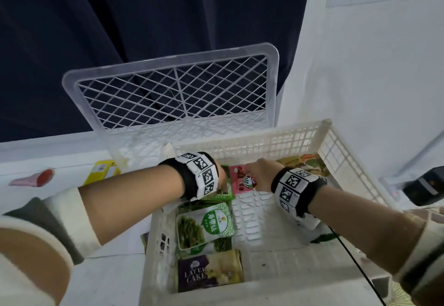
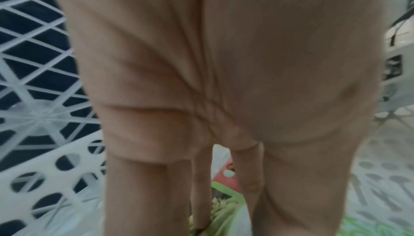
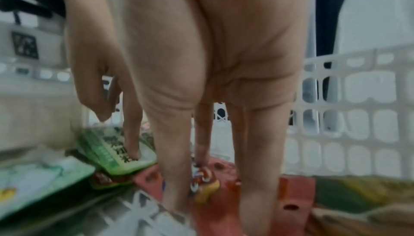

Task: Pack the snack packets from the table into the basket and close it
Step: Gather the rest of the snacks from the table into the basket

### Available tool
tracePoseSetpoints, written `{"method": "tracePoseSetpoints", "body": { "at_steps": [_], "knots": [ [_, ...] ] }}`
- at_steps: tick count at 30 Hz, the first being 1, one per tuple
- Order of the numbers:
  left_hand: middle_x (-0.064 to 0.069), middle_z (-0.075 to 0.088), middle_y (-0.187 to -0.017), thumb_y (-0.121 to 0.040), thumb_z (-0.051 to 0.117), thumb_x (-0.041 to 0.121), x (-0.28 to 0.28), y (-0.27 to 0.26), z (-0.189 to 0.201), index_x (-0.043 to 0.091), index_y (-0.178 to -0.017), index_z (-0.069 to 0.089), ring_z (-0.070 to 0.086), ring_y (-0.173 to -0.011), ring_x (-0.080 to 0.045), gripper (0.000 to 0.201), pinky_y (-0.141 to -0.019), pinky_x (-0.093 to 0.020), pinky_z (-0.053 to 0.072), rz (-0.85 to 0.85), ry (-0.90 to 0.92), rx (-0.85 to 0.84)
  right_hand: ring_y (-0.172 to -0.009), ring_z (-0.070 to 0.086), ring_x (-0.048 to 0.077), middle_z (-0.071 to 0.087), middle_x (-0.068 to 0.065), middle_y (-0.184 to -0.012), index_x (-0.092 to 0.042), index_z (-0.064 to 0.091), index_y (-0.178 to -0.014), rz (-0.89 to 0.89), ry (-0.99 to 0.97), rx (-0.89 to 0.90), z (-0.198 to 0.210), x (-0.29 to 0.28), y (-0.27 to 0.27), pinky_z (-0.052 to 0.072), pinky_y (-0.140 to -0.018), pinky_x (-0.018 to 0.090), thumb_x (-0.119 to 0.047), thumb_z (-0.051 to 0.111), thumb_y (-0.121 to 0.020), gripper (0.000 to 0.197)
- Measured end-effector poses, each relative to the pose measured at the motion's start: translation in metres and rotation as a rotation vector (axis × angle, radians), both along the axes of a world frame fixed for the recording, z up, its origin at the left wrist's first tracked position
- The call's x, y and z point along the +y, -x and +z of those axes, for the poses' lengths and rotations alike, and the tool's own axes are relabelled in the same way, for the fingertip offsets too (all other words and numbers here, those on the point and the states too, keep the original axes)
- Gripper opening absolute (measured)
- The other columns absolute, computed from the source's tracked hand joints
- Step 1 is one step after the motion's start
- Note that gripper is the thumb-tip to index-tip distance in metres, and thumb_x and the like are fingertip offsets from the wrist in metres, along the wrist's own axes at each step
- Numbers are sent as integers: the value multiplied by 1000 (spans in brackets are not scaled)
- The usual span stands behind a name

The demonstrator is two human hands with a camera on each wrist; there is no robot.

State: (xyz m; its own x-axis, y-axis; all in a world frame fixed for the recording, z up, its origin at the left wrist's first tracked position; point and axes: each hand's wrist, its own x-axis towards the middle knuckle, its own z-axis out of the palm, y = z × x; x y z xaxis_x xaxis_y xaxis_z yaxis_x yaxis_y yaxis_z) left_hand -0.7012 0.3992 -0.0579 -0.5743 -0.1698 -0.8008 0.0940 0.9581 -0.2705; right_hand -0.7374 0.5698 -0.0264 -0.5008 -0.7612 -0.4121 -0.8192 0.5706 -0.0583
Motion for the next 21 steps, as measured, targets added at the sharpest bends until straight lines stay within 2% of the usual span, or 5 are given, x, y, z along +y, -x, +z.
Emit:
{"method": "tracePoseSetpoints", "body": {
  "at_steps": [2, 7, 14, 18, 21],
  "knots": [
    [-1, 59, -129, -79, 67, 28, 7, -12, 25, 28, -130, 56, 61, -107, -21, 51, -83, -30, 48, 12, 10, 4, -111, 61, 30, 64, 13, -121, -7, 57, -125, 14, -7, -68, 2, -5, 1, 50, -85, 32, -13, 69, -81, 47],
    [5, 67, -114, -52, 72, 40, -42, 13, -51, 42, -121, 56, 68, -99, -25, 71, -70, -44, 55, -10, 78, -78, -101, 65, 29, 67, 13, -116, -6, 64, -115, -17, -23, -95, -6, -13, 1, 52, -78, 31, -5, 69, -80, 36],
    [2, 61, -98, -67, 61, 44, -18, -7, -14, 24, -96, 61, 60, -84, -21, 36, -77, -35, 52, -37, 39, -10, -105, 61, 37, 52, 14, -122, -13, 52, -128, -23, 22, 62, -12, -12, -4, 51, -80, 40, -5, 56, -88, 41],
    [-3, 61, -116, -88, 57, 29, 6, -50, 49, 16, -130, 55, 58, -98, -19, 44, -85, -31, 47, 155, -177, 274, -107, 61, 30, 55, 7, -120, -22, 58, -121, -91, 92, 34, -8, -8, -10, 49, -81, 36, -20, 61, -87, 34],
    [-3, 61, -127, -93, 52, 17, 13, -83, 102, 16, -125, 60, 60, -103, -18, 33, -83, -25, 46, 326, -457, 619, -92, 63, 21, 66, -1, -111, -26, 65, -101, -183, 217, -22, 6, -8, -20, 48, -72, 28, -20, 51, -90, 18]
  ]
}}
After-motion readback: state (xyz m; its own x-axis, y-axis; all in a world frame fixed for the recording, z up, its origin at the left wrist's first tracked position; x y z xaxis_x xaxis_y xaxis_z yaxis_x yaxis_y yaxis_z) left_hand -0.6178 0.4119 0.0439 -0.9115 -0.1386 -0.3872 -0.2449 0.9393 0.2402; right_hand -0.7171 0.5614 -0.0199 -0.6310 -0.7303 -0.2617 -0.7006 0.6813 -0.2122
